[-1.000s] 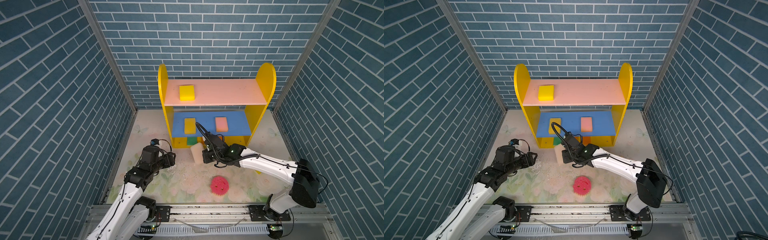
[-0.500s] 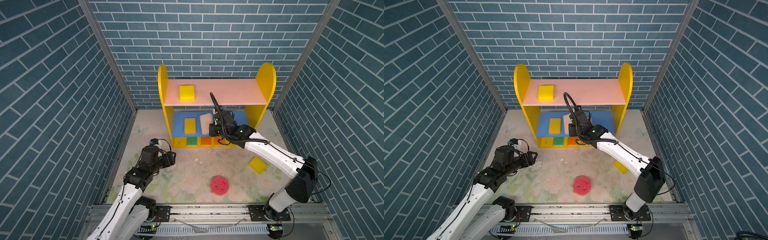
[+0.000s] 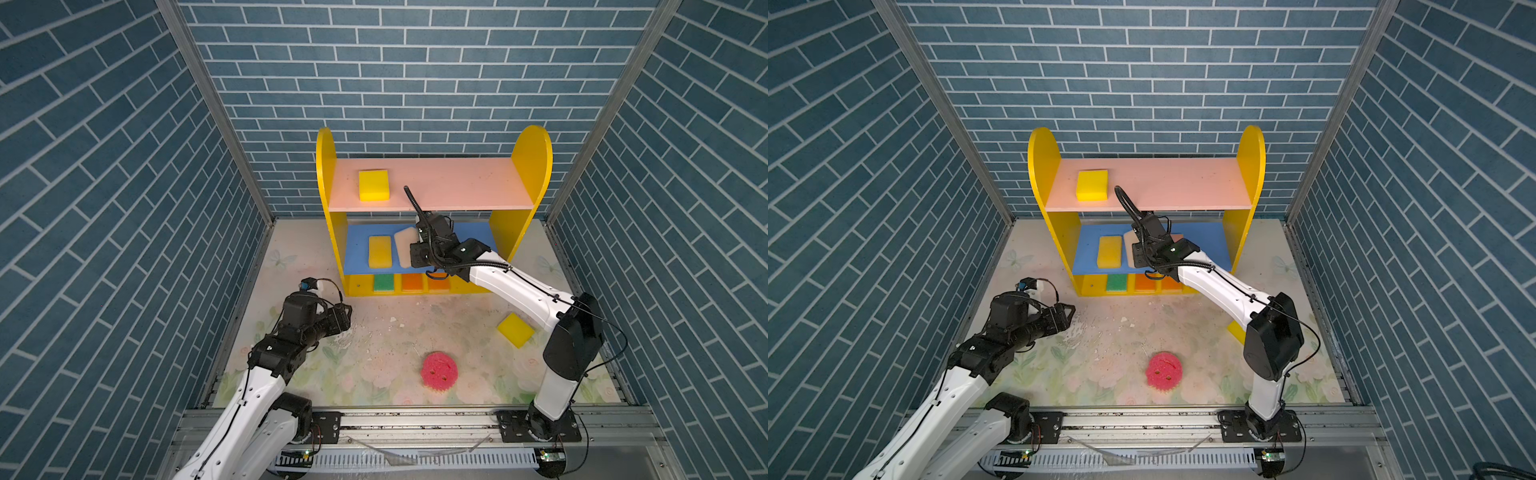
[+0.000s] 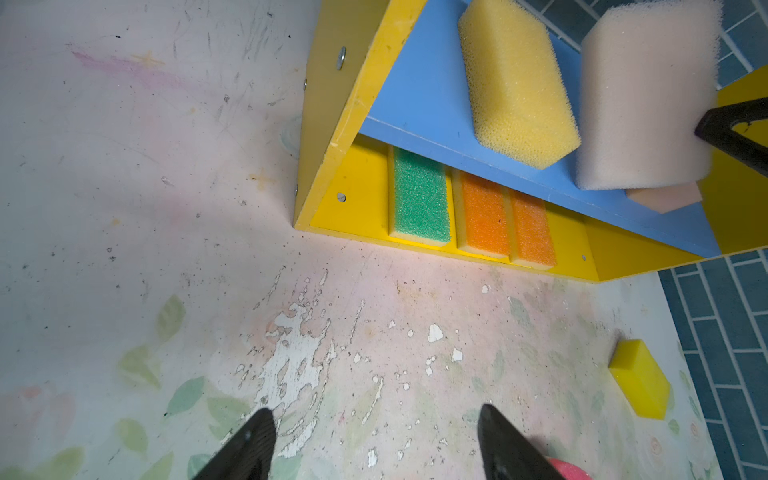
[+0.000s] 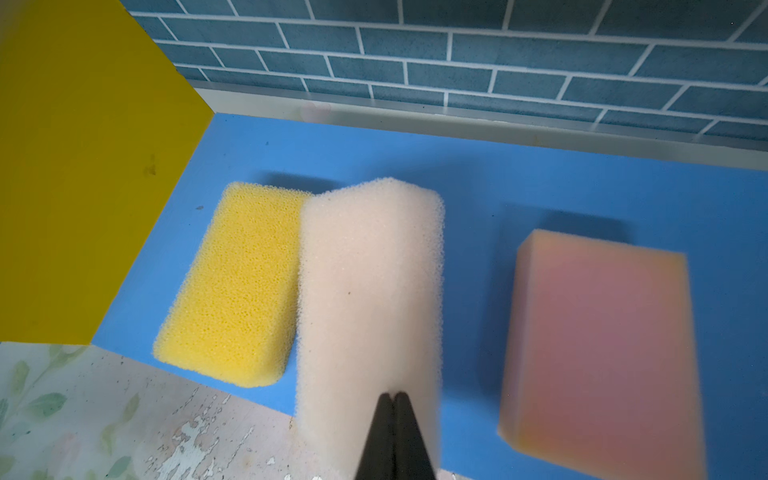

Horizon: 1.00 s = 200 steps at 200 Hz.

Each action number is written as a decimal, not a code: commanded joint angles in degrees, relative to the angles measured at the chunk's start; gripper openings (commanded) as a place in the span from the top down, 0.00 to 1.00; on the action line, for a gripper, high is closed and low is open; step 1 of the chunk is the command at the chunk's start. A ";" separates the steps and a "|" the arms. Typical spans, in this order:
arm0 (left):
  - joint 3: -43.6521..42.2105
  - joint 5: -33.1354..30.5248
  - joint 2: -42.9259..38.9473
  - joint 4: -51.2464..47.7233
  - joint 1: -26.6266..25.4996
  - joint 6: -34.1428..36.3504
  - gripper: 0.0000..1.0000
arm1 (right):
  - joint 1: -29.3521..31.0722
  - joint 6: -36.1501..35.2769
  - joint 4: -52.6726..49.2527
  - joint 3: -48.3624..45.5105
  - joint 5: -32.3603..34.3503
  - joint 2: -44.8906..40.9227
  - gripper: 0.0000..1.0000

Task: Place and organize the cleaning sponges onto the shelf
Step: 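Lift the beige sponge onto the blue shelf beside the pale yellow sponge, then push the beige sponge into line on the blue shelf and open the right gripper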

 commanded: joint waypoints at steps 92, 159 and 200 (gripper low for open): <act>-0.40 -0.07 0.61 1.25 0.63 -0.38 0.22 | -2.44 3.77 0.46 -0.28 -0.46 3.03 1.00; 0.55 -0.07 0.96 0.84 0.59 -0.29 0.22 | -3.51 4.86 1.26 -1.42 0.03 3.57 0.93; 0.65 -0.08 0.98 0.75 0.65 -0.29 0.22 | -3.71 5.26 1.52 -1.68 -0.44 3.48 0.90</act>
